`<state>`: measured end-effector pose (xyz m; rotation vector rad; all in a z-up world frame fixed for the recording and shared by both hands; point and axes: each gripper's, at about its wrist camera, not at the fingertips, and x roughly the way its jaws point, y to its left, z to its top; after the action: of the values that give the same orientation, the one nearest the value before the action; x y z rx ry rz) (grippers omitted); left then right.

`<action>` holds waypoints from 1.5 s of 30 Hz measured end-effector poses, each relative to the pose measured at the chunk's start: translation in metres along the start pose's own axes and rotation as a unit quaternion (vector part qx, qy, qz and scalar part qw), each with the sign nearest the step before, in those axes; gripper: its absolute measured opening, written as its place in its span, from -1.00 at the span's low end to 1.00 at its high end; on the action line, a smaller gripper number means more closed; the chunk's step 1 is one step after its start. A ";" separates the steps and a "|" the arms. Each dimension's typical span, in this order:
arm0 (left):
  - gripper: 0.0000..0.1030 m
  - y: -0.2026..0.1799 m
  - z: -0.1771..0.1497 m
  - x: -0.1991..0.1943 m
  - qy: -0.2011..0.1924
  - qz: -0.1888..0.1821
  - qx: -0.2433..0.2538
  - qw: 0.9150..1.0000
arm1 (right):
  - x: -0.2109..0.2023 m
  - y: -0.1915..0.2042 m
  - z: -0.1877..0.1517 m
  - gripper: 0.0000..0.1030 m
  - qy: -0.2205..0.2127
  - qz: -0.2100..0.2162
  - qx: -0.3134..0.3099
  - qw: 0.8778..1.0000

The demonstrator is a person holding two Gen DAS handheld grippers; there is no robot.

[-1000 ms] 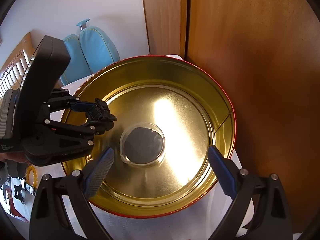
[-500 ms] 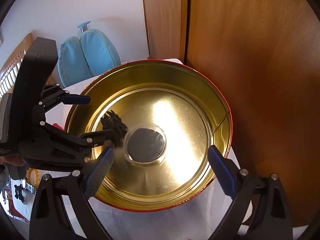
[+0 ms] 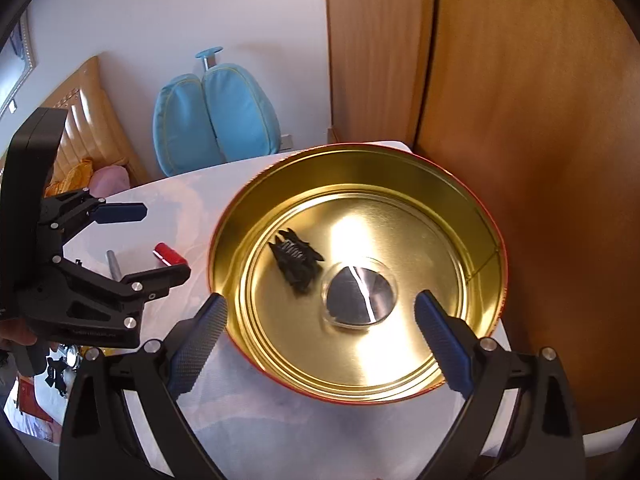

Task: Organize jewelry
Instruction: 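Open the left gripper to drop the clip and withdraw, then grasp the blue plush toy with the right gripper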

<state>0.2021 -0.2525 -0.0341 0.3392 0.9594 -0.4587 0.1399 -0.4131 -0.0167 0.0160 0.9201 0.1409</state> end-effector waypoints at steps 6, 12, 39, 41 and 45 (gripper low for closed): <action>0.67 0.056 -0.070 -0.036 0.021 0.044 -0.066 0.997 | 0.001 0.067 0.000 0.85 0.005 0.057 -0.051 0.997; 0.67 0.101 -0.143 -0.061 0.048 0.075 -0.139 0.986 | 0.015 0.144 -0.004 0.85 0.028 0.124 -0.110 0.986; 0.67 0.233 -0.278 -0.088 0.053 0.107 -0.231 0.966 | 0.141 0.374 -0.020 0.59 0.126 0.133 -0.302 0.936; 0.67 0.237 -0.281 -0.087 0.055 0.105 -0.231 0.966 | 0.141 0.373 -0.022 0.36 0.120 0.124 -0.303 0.937; 0.67 0.241 -0.282 -0.083 0.061 0.105 -0.230 0.966 | 0.133 0.372 -0.025 0.11 0.112 0.124 -0.305 0.938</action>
<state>0.0876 0.1048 -0.0964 0.0450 1.1050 -0.0147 0.1571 -0.0284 -0.1097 -0.4700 1.0680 0.6697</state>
